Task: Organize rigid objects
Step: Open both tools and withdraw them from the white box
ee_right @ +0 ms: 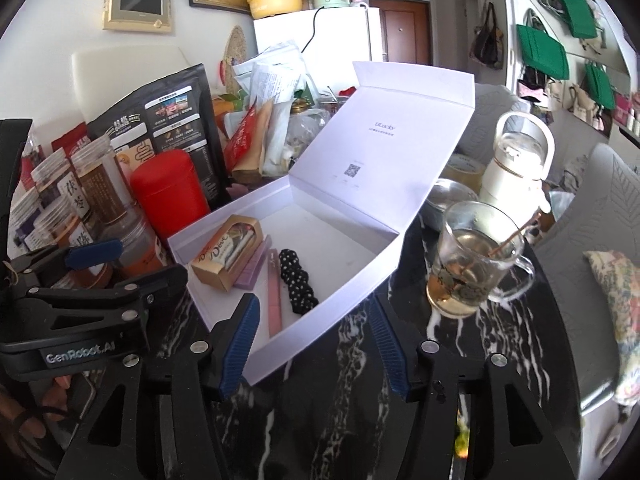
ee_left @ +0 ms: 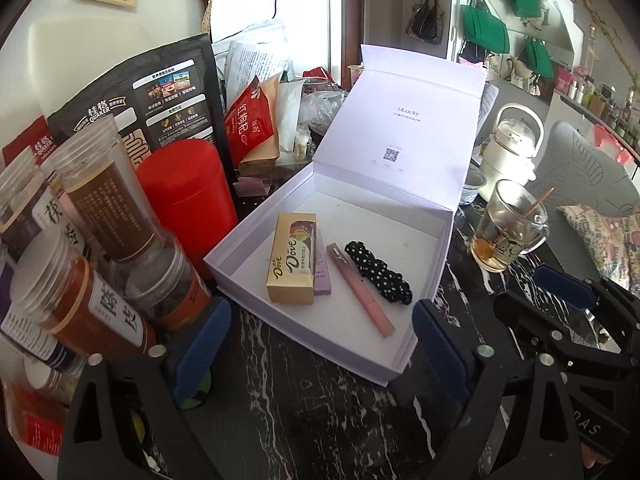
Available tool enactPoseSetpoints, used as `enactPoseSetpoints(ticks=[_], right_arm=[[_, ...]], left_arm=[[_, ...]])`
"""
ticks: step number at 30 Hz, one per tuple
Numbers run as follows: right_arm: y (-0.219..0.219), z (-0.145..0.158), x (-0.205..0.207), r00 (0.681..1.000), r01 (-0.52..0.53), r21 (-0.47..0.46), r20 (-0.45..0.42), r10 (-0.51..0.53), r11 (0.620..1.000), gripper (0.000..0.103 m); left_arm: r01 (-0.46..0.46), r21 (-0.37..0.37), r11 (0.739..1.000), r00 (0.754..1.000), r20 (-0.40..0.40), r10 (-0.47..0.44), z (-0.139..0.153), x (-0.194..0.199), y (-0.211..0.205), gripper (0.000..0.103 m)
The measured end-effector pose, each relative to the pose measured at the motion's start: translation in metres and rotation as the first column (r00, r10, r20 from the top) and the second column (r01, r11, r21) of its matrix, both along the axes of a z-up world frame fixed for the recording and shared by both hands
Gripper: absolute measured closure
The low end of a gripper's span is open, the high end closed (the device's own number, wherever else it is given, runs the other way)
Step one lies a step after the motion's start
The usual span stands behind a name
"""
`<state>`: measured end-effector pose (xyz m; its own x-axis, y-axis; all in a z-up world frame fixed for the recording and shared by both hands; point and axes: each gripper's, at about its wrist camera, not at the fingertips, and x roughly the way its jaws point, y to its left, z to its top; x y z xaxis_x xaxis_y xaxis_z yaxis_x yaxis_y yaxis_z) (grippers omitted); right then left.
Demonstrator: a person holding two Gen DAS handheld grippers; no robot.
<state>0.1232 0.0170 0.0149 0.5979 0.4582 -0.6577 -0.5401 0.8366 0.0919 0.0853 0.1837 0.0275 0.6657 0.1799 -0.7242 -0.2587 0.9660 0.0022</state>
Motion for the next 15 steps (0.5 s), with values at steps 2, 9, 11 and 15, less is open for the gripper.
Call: enactPoseSetpoints(ticks=[2, 9, 11, 15], right_arm=[[-0.006, 0.002, -0.007, 1.0, 0.007, 0.001, 0.004, -0.007, 1.0, 0.044], [-0.022, 0.008, -0.029, 1.0, 0.015, 0.03, 0.014, -0.016, 0.999, 0.039], [-0.026, 0.01, -0.035, 1.0, 0.016, 0.035, 0.019, -0.016, 0.999, 0.037], [-0.036, 0.013, -0.05, 0.999, 0.021, 0.042, 0.03, -0.022, 0.999, 0.035]], left_arm=[[0.003, 0.004, 1.0, 1.0, 0.006, -0.003, 0.002, -0.007, -0.003, 0.006], [0.027, 0.023, 0.999, 0.999, 0.035, -0.028, 0.011, -0.032, -0.019, 0.006], [0.036, 0.029, 0.999, 0.998, 0.046, -0.038, 0.014, -0.04, -0.024, 0.006], [0.048, 0.03, 0.998, 0.997, 0.056, -0.049, 0.017, -0.052, -0.032, 0.006]])
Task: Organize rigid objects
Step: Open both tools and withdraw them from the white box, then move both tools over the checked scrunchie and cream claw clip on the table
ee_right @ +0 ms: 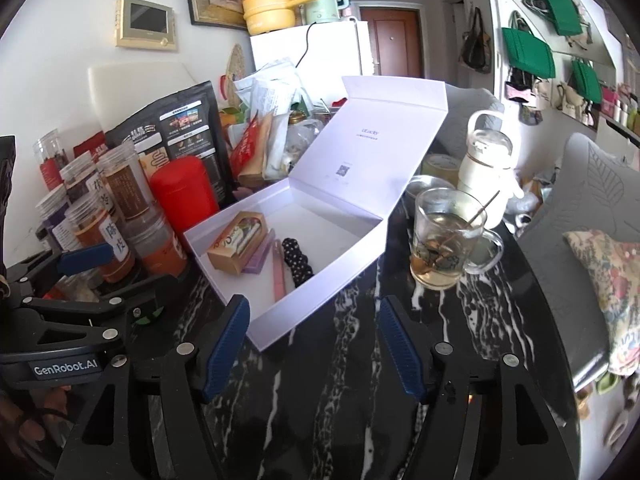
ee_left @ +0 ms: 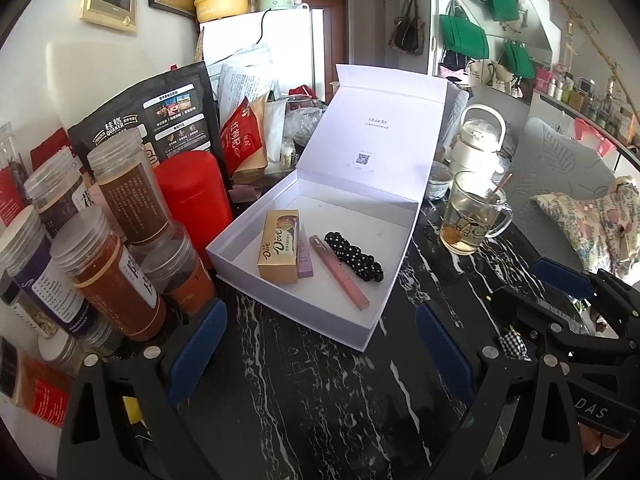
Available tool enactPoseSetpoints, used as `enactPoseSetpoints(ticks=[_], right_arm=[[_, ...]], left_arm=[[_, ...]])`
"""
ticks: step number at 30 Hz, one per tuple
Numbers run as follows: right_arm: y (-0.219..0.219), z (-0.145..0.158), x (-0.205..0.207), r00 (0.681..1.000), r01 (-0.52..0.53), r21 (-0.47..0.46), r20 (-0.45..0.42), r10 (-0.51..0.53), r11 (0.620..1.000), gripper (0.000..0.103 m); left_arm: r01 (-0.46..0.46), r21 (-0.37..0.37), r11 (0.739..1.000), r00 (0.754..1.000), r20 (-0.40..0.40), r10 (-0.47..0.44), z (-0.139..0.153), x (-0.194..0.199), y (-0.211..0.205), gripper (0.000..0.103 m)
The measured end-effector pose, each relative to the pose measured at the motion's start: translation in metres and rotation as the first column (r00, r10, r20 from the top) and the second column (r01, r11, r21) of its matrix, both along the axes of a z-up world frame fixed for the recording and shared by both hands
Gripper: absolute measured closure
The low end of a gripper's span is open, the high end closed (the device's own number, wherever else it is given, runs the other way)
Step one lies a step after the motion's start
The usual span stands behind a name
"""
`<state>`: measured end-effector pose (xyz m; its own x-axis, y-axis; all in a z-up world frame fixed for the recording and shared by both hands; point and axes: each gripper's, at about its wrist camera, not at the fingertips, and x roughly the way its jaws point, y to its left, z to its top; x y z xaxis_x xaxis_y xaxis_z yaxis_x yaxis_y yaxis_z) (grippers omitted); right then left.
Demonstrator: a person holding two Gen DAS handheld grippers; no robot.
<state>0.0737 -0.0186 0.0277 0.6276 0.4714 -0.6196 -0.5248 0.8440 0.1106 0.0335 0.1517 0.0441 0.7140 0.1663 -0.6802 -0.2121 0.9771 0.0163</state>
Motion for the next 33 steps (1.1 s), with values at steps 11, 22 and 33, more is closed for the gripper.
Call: enactPoseSetpoints(ticks=[11, 22, 33], right_arm=[[-0.036, 0.003, -0.04, 0.998, 0.057, 0.009, 0.018, -0.057, 0.998, 0.033], [-0.077, -0.006, -0.066, 0.987, 0.158, 0.029, -0.002, -0.158, 0.987, 0.033], [-0.118, -0.027, -0.069, 0.975, 0.216, 0.017, -0.057, -0.215, 0.976, 0.033]], left_arm=[[0.076, 0.002, 0.997, 0.997, 0.009, -0.076, 0.002, -0.024, -0.026, 0.006], [0.191, 0.011, 0.982, 0.982, -0.012, -0.191, -0.007, -0.035, -0.067, 0.006], [0.276, -0.017, 0.961, 0.961, -0.012, -0.276, -0.025, -0.033, -0.106, 0.006]])
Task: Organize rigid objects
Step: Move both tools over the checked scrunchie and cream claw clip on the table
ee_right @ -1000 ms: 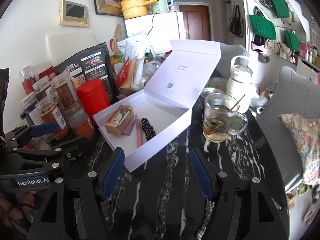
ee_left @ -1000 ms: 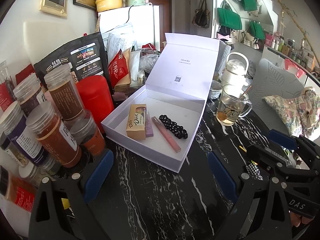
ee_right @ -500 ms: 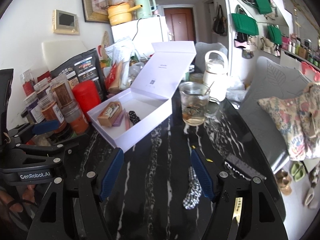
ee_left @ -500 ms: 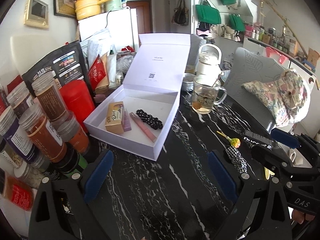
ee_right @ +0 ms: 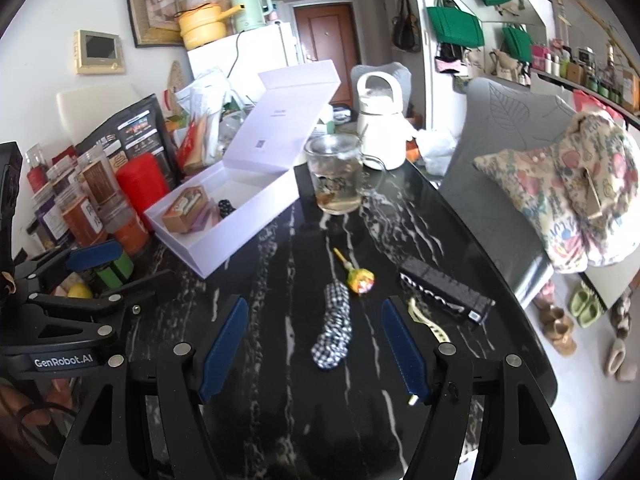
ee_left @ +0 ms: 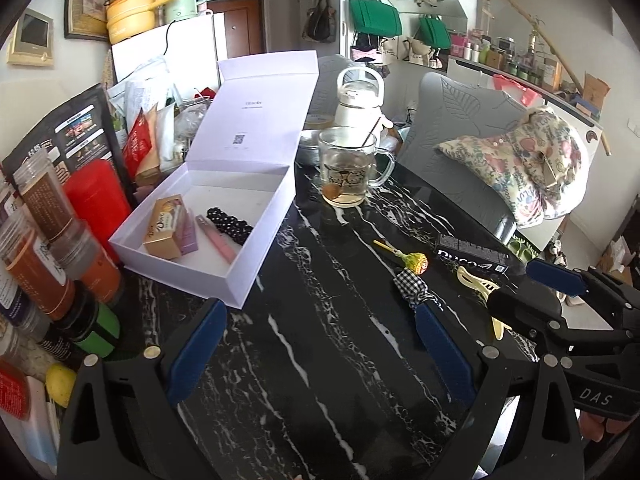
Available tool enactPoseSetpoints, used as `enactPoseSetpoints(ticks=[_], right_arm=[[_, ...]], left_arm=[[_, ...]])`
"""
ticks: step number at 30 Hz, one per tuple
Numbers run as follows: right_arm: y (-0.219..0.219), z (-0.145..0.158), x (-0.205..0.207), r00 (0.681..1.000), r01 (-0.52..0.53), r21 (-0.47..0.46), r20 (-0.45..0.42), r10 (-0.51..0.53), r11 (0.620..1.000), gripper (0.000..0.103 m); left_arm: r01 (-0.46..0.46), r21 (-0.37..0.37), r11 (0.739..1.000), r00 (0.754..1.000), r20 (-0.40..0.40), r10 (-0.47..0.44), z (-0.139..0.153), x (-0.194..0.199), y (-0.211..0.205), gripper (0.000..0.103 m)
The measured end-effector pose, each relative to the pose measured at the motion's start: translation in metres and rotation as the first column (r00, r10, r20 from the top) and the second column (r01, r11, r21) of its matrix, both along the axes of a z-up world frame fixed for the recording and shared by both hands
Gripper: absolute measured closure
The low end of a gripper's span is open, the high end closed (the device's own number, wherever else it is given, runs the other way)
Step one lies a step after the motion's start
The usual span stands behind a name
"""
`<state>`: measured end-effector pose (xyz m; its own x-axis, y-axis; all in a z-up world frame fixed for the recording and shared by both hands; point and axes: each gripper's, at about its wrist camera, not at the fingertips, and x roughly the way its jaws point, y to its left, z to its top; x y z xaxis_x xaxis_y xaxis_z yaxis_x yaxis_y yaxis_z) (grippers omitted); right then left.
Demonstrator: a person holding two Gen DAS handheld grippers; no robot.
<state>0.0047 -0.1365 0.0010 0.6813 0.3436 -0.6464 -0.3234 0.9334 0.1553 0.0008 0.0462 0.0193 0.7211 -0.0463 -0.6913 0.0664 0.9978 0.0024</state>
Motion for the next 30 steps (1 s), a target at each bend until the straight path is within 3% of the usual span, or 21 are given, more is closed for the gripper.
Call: enactPoseSetpoints(ticks=[18, 30], right_arm=[[-0.043, -0.02, 0.024, 0.995, 0.084, 0.0, -0.044, -0.084, 0.996, 0.033], [-0.068, -0.045, 0.037, 0.988, 0.126, -0.002, -0.094, -0.125, 0.992, 0.033]], left_arm=[[0.096, -0.017, 0.995, 0.992, -0.082, -0.097, -0.027, 0.038, -0.045, 0.006], [0.152, 0.01, 0.988, 0.977, -0.156, -0.148, -0.056, 0.063, -0.077, 0.006]])
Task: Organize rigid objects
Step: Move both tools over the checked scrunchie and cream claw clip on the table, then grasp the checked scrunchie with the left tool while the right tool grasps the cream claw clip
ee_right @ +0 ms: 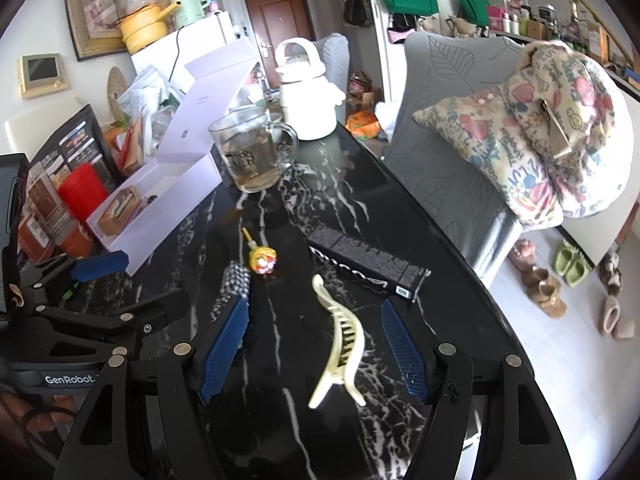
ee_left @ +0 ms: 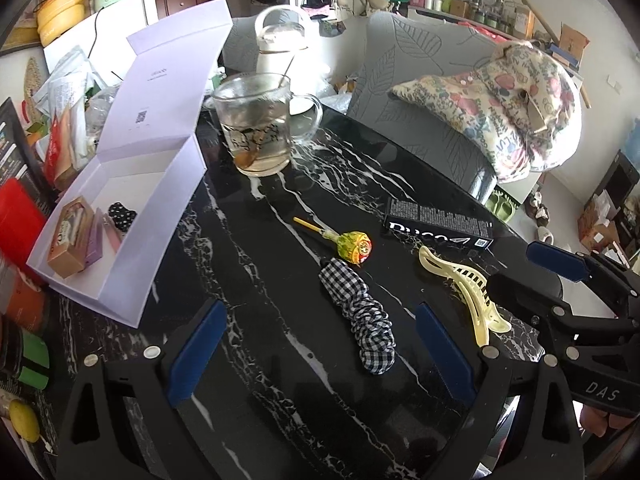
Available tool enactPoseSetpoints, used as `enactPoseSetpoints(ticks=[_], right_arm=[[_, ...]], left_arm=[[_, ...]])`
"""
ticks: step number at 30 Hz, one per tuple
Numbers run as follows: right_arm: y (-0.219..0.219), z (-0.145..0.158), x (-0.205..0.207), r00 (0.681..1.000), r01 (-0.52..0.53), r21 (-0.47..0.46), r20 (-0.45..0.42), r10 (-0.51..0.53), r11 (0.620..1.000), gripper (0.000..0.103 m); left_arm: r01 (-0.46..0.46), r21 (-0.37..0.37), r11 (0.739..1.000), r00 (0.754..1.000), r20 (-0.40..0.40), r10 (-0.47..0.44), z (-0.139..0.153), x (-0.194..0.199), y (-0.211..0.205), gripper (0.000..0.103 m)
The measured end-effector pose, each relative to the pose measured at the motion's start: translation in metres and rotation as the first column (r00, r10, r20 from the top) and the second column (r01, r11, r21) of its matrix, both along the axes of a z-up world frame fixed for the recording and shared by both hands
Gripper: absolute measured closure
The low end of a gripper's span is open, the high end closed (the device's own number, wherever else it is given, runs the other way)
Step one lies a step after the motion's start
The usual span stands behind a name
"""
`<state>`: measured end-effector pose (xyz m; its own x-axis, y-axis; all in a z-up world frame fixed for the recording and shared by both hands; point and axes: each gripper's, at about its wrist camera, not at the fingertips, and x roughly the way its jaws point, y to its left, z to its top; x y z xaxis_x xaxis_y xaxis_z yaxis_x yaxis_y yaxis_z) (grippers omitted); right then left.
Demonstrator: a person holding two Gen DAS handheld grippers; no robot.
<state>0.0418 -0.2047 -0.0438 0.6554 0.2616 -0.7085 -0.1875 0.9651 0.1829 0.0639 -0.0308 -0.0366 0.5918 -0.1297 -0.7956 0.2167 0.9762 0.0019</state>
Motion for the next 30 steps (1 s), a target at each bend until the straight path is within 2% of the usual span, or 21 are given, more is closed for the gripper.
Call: enactPoseSetpoints(ticks=[9, 14, 17, 22, 23, 25, 28, 30], right_arm=[[-0.02, -0.026, 0.008, 0.998, 0.015, 0.018, -0.063, -0.014, 1.0, 0.033], [-0.018, -0.042, 0.015, 0.994, 0.003, 0.007, -0.109, -0.002, 1.0, 0.04], [-0.018, -0.047, 0.017, 0.992, -0.009, 0.024, -0.124, 0.012, 1.0, 0.043], [-0.02, -0.049, 0.022, 0.992, 0.004, 0.036, -0.124, 0.0, 0.999, 0.051], [-0.02, -0.049, 0.022, 0.992, 0.002, 0.034, -0.123, 0.002, 0.999, 0.052], [-0.017, -0.049, 0.021, 0.993, -0.004, 0.022, -0.118, 0.007, 1.0, 0.054], [-0.014, -0.049, 0.021, 0.993, 0.005, -0.012, -0.114, -0.006, 1.0, 0.06], [-0.013, -0.049, 0.022, 0.993, 0.003, -0.006, -0.118, -0.004, 1.0, 0.064]], left_arm=[[0.036, 0.021, 0.999, 0.997, -0.075, -0.034, -0.031, 0.016, -0.019, 0.006], [0.052, 0.012, 0.999, 0.993, -0.111, -0.05, -0.046, 0.026, -0.025, 0.008], [0.046, -0.032, 0.998, 0.989, -0.142, -0.05, -0.051, 0.031, -0.024, 0.023], [0.038, -0.028, 0.999, 0.989, -0.14, -0.041, -0.055, 0.035, -0.022, 0.054], [0.047, -0.035, 0.998, 0.989, -0.138, -0.051, -0.055, 0.036, -0.021, 0.057], [0.071, -0.035, 0.997, 0.988, -0.133, -0.075, -0.055, 0.035, -0.022, 0.068], [0.085, -0.008, 0.996, 0.989, -0.12, -0.085, -0.055, 0.035, -0.021, 0.078], [0.097, -0.011, 0.995, 0.989, -0.114, -0.097, -0.055, 0.032, -0.019, 0.082]])
